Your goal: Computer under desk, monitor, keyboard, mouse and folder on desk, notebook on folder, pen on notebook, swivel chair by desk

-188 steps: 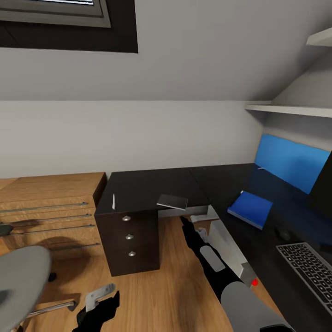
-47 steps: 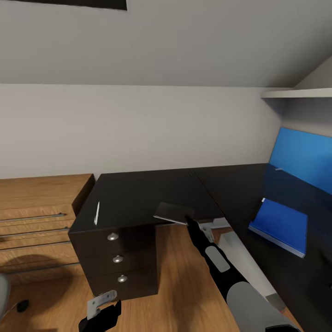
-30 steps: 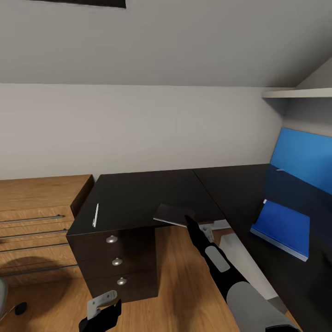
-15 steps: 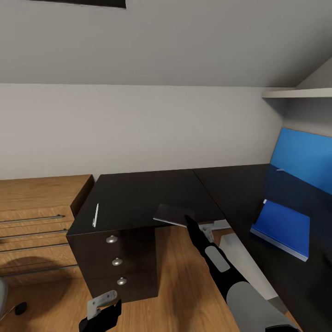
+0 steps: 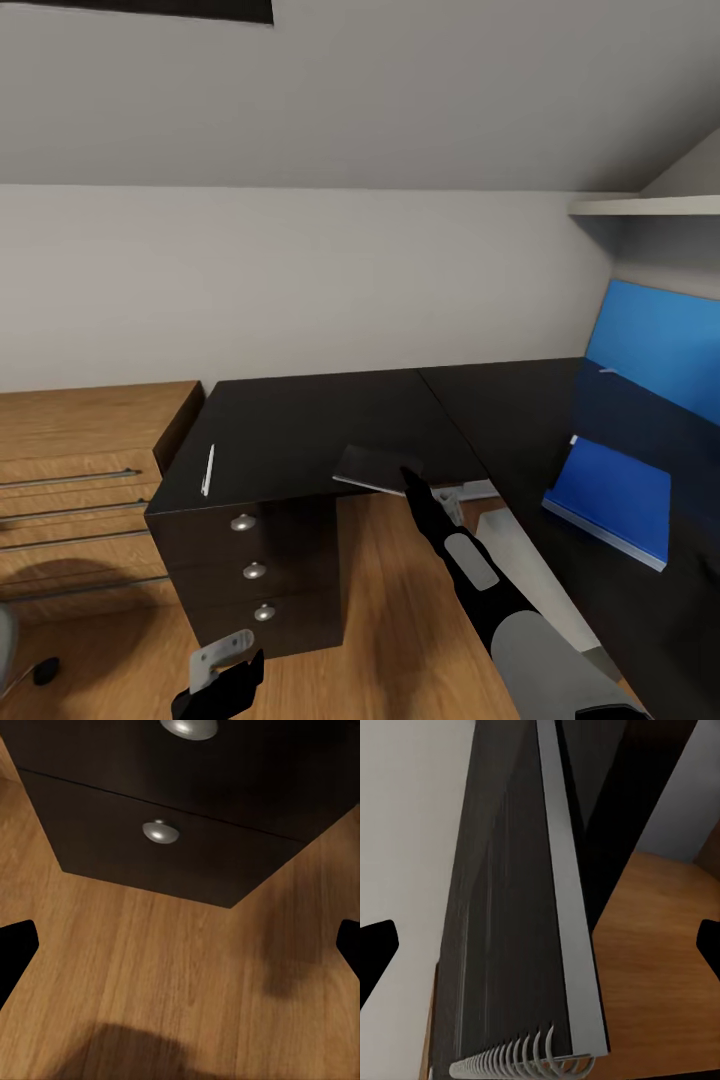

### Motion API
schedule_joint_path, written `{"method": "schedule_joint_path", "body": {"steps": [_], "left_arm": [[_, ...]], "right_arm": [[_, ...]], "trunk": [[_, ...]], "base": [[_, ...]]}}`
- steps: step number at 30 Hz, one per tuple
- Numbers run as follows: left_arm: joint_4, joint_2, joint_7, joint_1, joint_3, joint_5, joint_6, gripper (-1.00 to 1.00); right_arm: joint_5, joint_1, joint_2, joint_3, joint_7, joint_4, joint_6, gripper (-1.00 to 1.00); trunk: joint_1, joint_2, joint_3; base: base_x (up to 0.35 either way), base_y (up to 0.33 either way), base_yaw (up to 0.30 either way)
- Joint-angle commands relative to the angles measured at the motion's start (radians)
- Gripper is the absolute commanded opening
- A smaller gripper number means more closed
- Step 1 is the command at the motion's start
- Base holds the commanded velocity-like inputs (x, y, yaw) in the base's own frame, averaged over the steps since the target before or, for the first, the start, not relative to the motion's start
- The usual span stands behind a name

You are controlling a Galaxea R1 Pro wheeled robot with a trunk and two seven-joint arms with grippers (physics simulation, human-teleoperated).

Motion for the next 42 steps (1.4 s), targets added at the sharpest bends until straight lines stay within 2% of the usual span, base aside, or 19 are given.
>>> {"method": "schedule_joint_path", "body": {"steps": [1, 39, 40, 42], "left_arm": [[-0.002, 0.000, 0.008, 0.000, -0.001, 0.009, 0.002, 1.00], [-0.001, 0.001, 0.007, 0.000, 0.000, 0.010, 0.001, 1.00], [-0.001, 0.001, 0.007, 0.000, 0.000, 0.010, 0.001, 1.00], [-0.001, 0.001, 0.007, 0.000, 0.000, 0.010, 0.001, 1.00]], "right_arm": [[-0.009, -0.001, 0.000, 0.002, 0.002, 0.000, 0.002, 1.00], [-0.009, -0.001, 0.000, 0.002, 0.001, 0.000, 0.000, 1.00], [-0.009, -0.001, 0.000, 0.002, 0.001, 0.000, 0.001, -1.00], [-0.009, -0.001, 0.000, 0.002, 0.001, 0.000, 0.001, -1.00]], "trunk": [[0.000, 0.000, -0.001], [0.000, 0.000, -0.001], [0.000, 0.000, -0.001], [0.000, 0.000, -0.001]], "base": [[0.000, 0.000, 0.000], [-0.034, 0.000, 0.000], [0.000, 0.000, 0.000], [0.000, 0.000, 0.000]]}}
